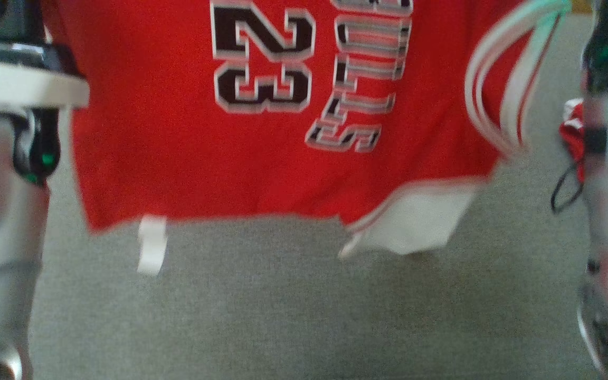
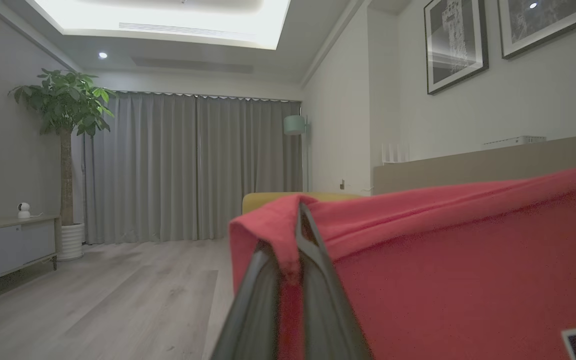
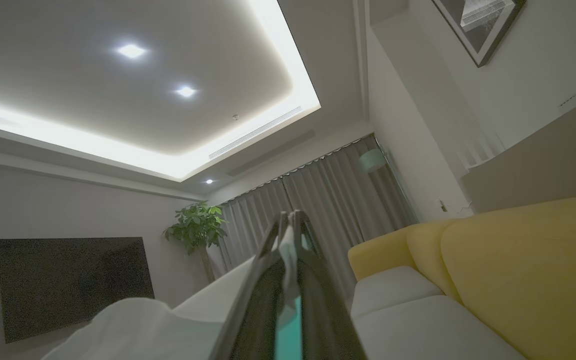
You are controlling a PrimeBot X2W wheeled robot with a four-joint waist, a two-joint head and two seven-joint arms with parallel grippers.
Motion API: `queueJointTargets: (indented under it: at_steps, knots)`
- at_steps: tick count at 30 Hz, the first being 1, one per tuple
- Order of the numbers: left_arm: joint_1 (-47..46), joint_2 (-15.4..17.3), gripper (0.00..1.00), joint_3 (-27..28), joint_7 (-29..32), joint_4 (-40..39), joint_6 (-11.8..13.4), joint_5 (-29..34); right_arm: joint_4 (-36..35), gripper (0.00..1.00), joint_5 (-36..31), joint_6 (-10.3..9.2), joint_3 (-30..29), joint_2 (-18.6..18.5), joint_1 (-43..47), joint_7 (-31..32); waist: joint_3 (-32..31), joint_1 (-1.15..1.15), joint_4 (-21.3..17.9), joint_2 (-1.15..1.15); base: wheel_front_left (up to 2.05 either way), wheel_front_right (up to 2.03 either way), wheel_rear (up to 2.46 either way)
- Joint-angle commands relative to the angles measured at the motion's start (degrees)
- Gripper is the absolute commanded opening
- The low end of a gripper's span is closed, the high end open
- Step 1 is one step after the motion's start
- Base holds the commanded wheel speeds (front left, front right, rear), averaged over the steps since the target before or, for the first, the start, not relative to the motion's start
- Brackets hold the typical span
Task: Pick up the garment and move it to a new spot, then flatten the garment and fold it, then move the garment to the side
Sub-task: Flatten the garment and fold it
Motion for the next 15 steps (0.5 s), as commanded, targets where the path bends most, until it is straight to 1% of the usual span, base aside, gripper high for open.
queueJointTargets:
  at_steps: [1, 6, 9, 12, 15]
  knots:
    - [-5.68, 2.29, 0.0, 2.4, -0.7, -0.32, 0.93, 0.79, -0.64, 0.0, -0.77, -0.04, -0.22, 1.15, -5.15, -0.97, 3.85, -0.01, -0.45, 0.0, 0.0, 0.0, 0.0]
    - [-15.59, 0.94, 0.0, 2.01, -3.49, 6.17, 2.05, 4.26, 6.4, 0.0, -5.13, -0.04, -5.48, 1.9, -17.67, -2.58, 7.56, -0.01, -0.52, 0.0, 0.0, 0.0, 0.0]
    - [-20.05, -0.13, 0.0, 3.43, -4.1, 8.07, 2.78, 4.99, 6.13, 0.0, -8.56, -0.04, -9.02, 2.06, -22.8, -2.66, 9.37, -0.01, -0.52, 0.0, 0.0, 0.0, 0.0]
    - [-20.37, -1.11, 0.0, 5.62, -4.2, 8.39, 2.89, 5.74, 5.16, 0.0, -10.24, -0.04, -11.84, 2.55, -23.15, -2.68, 10.43, -0.01, -0.66, 0.0, 0.0, 0.0, 0.0]
    - [-15.4, -2.74, 0.0, 7.33, -4.21, 8.91, 2.23, 6.14, 5.4, 0.0, -8.82, -0.04, -13.04, 3.13, -19.07, -2.68, 10.95, -0.01, -0.81, 0.0, 0.0, 0.0, 0.0]
